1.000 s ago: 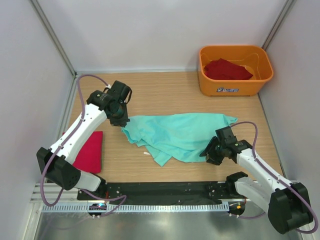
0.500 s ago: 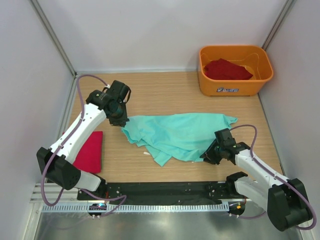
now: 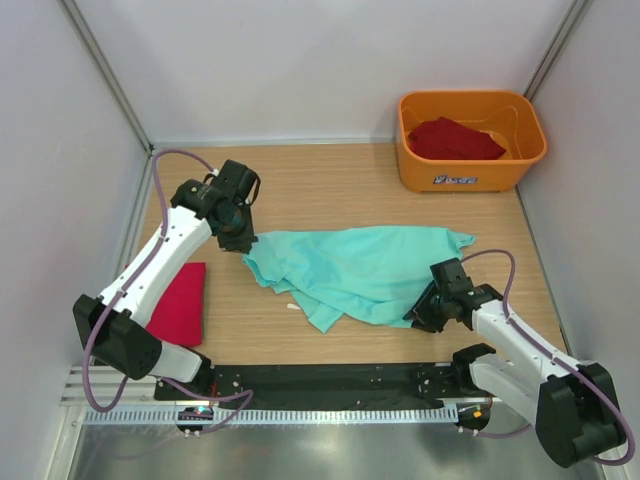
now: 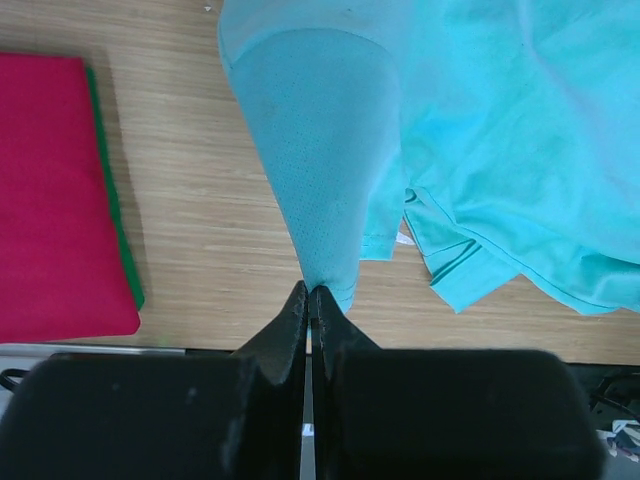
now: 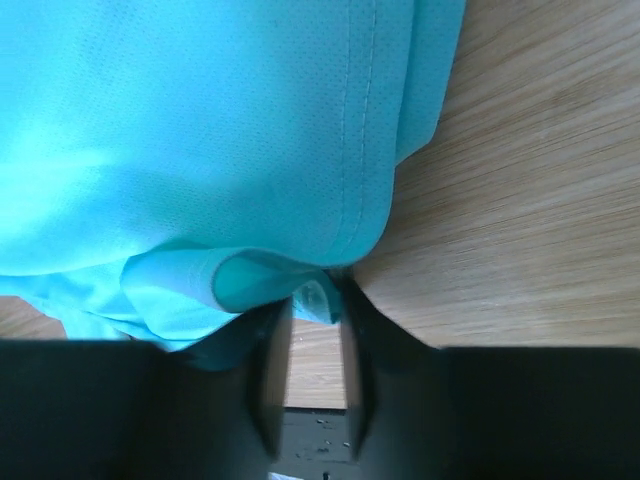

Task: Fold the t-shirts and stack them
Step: Flatten the tshirt out

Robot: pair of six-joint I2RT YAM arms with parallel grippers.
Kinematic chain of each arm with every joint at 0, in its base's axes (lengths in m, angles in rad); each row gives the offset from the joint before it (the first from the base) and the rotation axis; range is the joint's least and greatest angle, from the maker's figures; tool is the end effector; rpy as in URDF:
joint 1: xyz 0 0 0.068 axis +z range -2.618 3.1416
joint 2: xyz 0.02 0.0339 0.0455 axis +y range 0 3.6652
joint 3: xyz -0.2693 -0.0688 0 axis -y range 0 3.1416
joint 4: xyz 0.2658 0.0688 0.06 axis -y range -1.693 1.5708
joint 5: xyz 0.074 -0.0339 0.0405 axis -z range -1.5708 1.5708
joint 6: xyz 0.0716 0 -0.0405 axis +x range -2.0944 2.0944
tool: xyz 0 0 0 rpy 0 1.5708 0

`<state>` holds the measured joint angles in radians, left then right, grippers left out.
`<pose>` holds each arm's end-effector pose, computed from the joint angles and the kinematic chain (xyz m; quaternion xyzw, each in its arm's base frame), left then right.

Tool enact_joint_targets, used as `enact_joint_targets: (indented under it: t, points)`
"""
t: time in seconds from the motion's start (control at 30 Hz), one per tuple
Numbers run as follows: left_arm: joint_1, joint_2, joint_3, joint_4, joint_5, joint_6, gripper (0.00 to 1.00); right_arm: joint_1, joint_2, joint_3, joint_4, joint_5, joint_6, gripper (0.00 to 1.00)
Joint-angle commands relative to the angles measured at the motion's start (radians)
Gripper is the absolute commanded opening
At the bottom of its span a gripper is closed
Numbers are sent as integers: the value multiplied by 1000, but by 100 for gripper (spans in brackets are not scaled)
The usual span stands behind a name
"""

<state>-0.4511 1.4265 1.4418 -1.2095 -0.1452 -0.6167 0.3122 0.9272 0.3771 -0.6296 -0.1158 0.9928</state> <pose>0.2740 -0.1212 0.3094 -0.0946 0.9753 -0.0337 0.1970 0.1608 0.0606 0.1070 0.3163 0.9269 0.1629 0.1197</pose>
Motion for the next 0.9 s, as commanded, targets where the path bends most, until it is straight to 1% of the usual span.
enact_joint_targets:
  t: [0.0, 0.07, 0.17, 0.23, 0.3, 0.43, 0.67, 0.87]
  points:
    - [5, -5, 14, 21, 24, 2, 0, 4, 4, 43, -41, 13, -42, 39]
    - [5, -6, 9, 24, 27, -2, 0, 4, 7, 52, -59, 4, -48, 47]
    - [5, -8, 9, 21, 29, -5, 0, 4, -28, 68, -102, 8, -42, 52]
    - [5, -8, 14, 18, 32, -6, 0, 5, -48, 74, -123, 13, -31, 52]
    - [5, -6, 14, 13, 32, -5, 0, 2, -56, 68, -128, 1, -17, 52]
    - [5, 2, 20, 7, 41, 3, 0, 4, -42, 16, -65, -19, 38, 50]
    - [3, 15, 29, 4, 61, 5, 0, 4, -42, -38, 30, 15, 202, 46]
    - [5, 5, 22, 7, 61, 5, 0, 4, -37, -56, -16, 70, 265, 39]
